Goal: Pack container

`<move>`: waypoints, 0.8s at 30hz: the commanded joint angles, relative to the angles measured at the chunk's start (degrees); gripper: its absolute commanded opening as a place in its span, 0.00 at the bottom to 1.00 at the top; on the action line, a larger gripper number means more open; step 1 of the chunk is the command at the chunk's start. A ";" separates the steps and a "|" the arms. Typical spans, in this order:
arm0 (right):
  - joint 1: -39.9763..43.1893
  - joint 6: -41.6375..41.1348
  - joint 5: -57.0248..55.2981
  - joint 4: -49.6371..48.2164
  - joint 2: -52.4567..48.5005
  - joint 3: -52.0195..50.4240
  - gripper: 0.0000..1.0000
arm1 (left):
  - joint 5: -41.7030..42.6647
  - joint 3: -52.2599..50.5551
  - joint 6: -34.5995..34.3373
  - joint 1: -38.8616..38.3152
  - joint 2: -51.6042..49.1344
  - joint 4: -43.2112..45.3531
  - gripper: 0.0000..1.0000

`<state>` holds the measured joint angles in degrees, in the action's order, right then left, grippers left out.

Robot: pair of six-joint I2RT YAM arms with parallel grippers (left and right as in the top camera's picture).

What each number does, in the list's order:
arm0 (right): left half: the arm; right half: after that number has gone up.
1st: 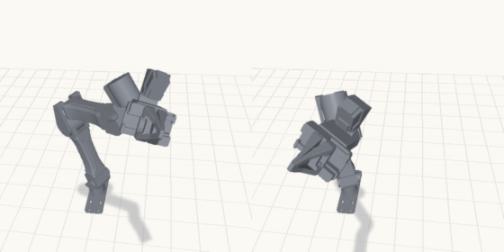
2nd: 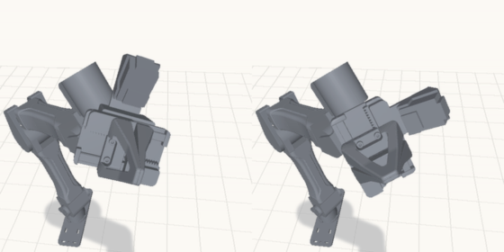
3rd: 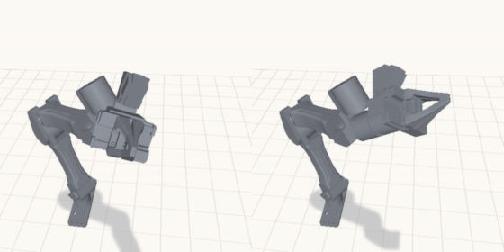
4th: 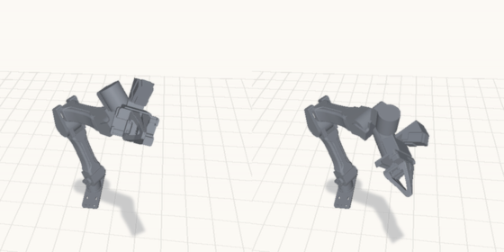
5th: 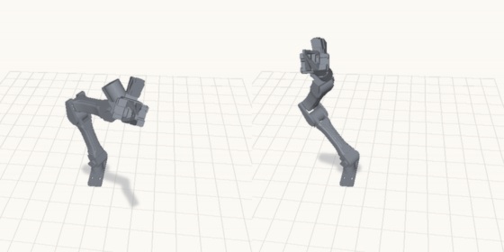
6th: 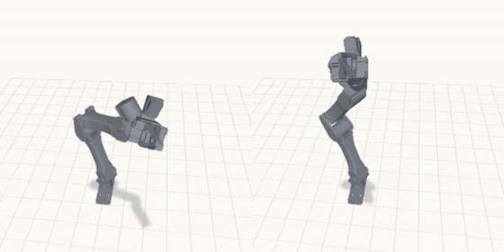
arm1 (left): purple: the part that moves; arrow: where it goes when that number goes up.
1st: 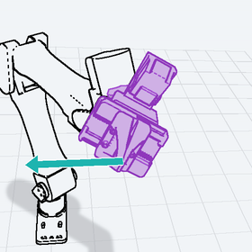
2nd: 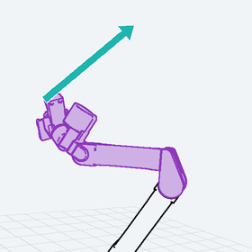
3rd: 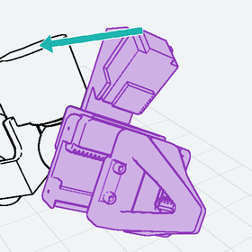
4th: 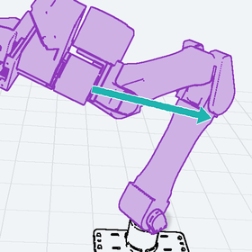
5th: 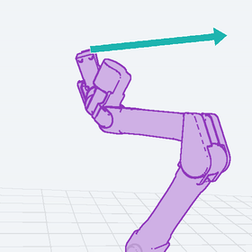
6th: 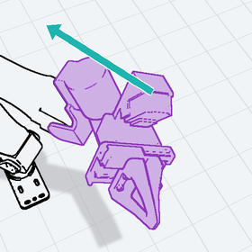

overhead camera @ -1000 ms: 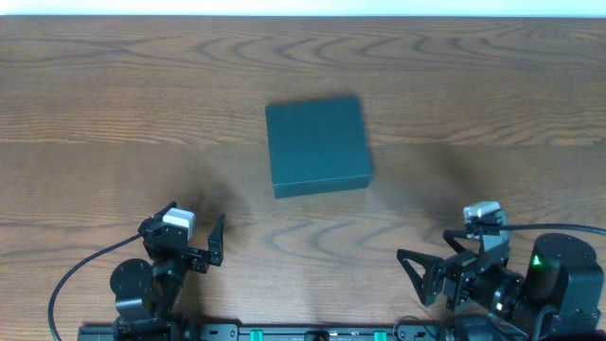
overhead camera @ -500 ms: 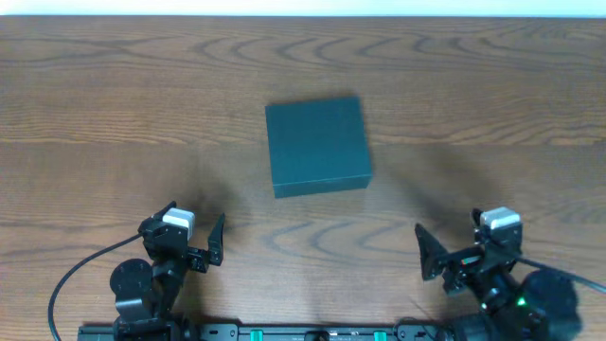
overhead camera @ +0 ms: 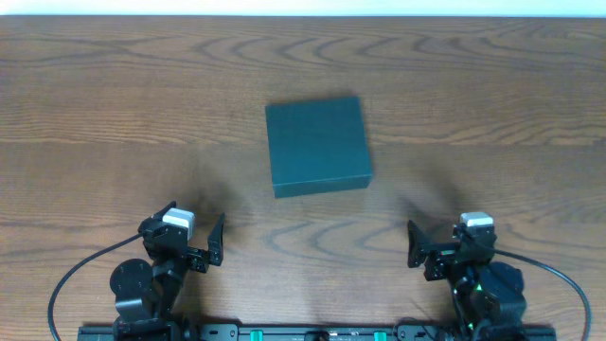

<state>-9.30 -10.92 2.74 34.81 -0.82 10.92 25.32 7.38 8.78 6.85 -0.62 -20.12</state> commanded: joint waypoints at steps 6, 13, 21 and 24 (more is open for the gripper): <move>-0.52 -2.97 -0.85 -0.76 0.31 -2.19 0.99 | 0.66 -1.22 -0.66 -0.24 0.42 -0.15 0.95; -0.52 -2.97 -0.85 -0.74 0.31 -2.19 0.99 | 0.66 -1.22 -0.68 -0.24 0.42 -0.15 0.95; -0.52 -2.97 -0.85 -0.74 0.31 -2.19 0.99 | 0.66 -1.22 -0.66 -0.24 0.39 -0.17 0.95; -0.52 -2.97 -0.85 -0.76 0.31 -2.19 0.99 | 0.66 -1.22 -0.66 -0.24 0.42 -0.17 0.95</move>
<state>-9.30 -13.10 2.74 34.26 -0.84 8.97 25.32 7.38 8.78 6.85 -0.62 -20.12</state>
